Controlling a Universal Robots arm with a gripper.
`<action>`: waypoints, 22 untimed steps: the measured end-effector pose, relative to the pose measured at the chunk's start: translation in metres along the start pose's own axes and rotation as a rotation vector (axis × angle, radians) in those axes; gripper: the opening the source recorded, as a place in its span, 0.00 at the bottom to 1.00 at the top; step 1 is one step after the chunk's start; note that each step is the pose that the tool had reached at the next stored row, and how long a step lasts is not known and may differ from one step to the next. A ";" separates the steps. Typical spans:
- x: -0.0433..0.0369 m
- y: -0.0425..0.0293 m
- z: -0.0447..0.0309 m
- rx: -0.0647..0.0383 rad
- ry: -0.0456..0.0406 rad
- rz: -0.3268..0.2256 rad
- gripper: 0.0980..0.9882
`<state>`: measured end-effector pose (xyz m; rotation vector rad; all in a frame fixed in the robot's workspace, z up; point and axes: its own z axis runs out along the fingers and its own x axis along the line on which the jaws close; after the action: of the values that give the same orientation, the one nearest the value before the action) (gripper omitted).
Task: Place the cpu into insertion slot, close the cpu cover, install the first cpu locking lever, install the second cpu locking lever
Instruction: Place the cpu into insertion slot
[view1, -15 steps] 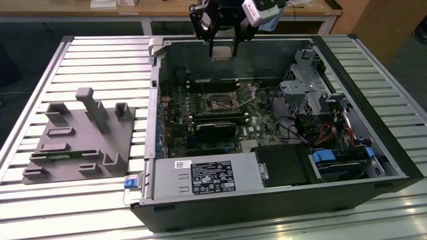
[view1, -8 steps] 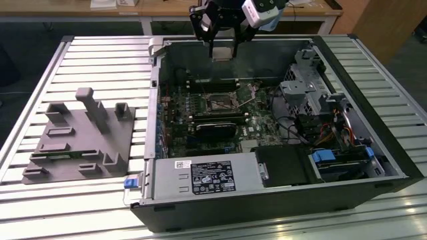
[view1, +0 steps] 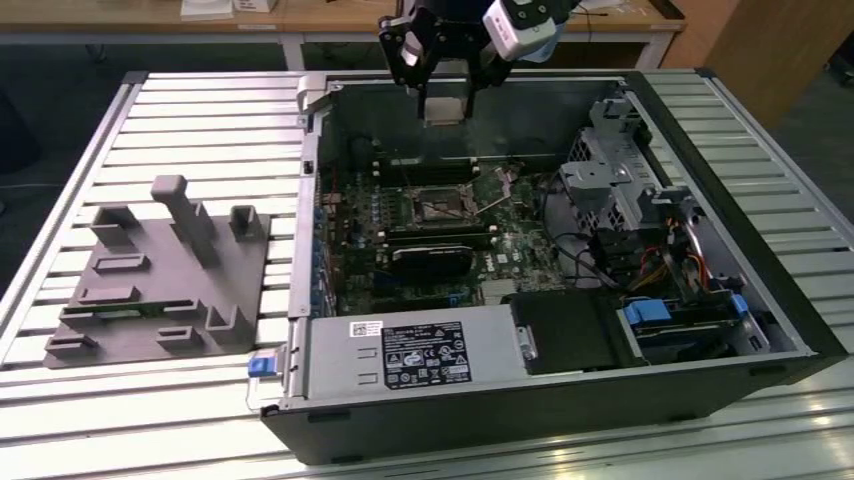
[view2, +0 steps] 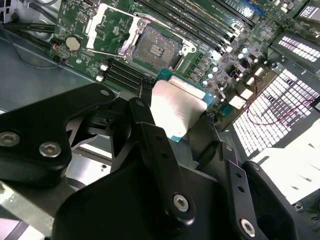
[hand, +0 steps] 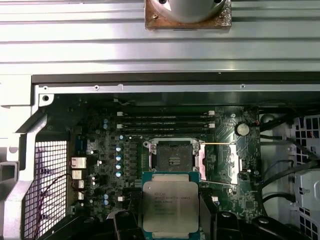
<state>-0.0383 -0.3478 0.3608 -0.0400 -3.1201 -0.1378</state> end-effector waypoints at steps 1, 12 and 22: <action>0.0000 -0.0001 0.0007 0.000 0.0000 0.000 0.49; -0.0001 -0.0007 0.0075 0.002 0.0000 0.000 0.49; -0.0002 -0.0012 0.0136 0.003 -0.0001 0.000 0.49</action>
<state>-0.0383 -0.3478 0.3471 -0.0401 -3.1204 -0.1334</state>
